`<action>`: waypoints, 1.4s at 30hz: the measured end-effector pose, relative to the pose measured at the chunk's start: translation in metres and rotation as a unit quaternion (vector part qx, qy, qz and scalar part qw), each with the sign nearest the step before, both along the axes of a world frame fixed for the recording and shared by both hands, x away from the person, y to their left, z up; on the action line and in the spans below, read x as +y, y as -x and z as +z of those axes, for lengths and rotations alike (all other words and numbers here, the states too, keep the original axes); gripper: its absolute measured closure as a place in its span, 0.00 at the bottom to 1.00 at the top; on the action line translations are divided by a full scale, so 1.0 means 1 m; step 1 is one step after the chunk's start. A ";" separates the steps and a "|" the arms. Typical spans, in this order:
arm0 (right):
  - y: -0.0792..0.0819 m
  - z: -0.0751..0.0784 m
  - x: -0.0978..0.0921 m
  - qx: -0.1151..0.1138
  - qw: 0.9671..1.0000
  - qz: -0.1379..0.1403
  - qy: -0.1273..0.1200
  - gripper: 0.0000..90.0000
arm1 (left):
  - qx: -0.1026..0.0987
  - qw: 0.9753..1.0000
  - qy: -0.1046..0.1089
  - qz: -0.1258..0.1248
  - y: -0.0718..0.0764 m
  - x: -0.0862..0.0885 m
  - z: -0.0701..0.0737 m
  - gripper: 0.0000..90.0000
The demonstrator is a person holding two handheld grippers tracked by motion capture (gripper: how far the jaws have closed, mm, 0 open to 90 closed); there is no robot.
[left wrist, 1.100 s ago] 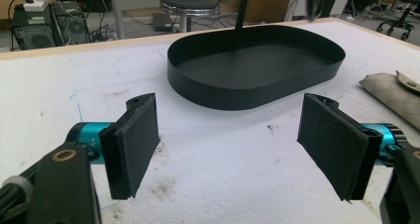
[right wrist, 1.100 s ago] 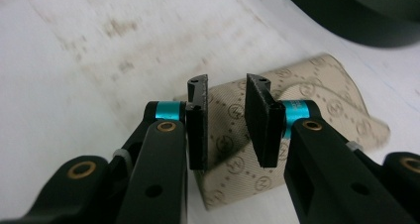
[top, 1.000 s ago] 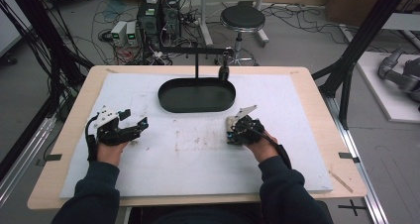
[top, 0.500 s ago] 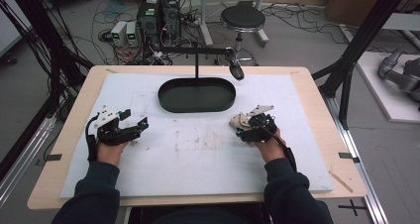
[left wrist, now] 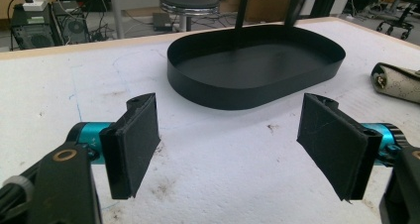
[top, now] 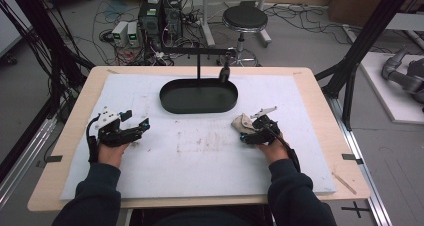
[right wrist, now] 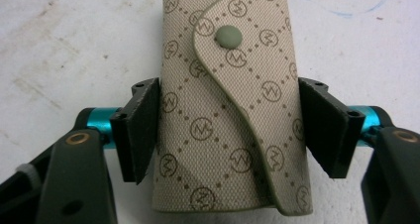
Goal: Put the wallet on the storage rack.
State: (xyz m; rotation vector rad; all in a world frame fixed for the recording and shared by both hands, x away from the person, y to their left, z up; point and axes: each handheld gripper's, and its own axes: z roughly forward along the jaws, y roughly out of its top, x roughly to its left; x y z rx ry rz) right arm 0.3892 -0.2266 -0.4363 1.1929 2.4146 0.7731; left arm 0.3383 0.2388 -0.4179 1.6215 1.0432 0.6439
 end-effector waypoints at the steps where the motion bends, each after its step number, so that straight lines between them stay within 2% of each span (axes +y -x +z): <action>1: 0.000 0.000 0.000 -0.001 1.000 0.002 0.003 0.37 | 0.000 1.000 -0.001 0.000 0.000 0.000 0.000 0.26; 7: 0.004 0.007 0.005 -0.012 1.000 0.001 0.018 0.46 | 0.000 1.000 0.000 0.000 0.000 0.000 0.000 0.26; 16: -0.001 0.023 0.009 -0.039 0.999 0.019 -0.031 0.48 | 0.001 1.000 0.000 0.000 -0.001 0.000 -0.001 0.26; 24: -0.024 0.039 0.028 -0.061 0.995 0.039 -0.067 0.48 | 0.001 1.000 0.002 0.000 -0.001 0.000 0.000 0.26; 29: -0.042 0.048 0.046 -0.074 0.994 0.045 -0.067 0.48 | 0.000 1.000 0.002 0.000 -0.001 0.001 0.000 0.26; 36: -0.065 0.060 0.081 -0.089 0.992 0.061 -0.073 0.48 | -0.001 1.000 0.004 -0.001 -0.001 0.001 0.000 0.26; 42: -0.084 0.065 0.108 -0.090 0.991 0.069 -0.076 0.49 | -0.002 1.000 0.005 0.000 -0.001 0.002 0.000 0.26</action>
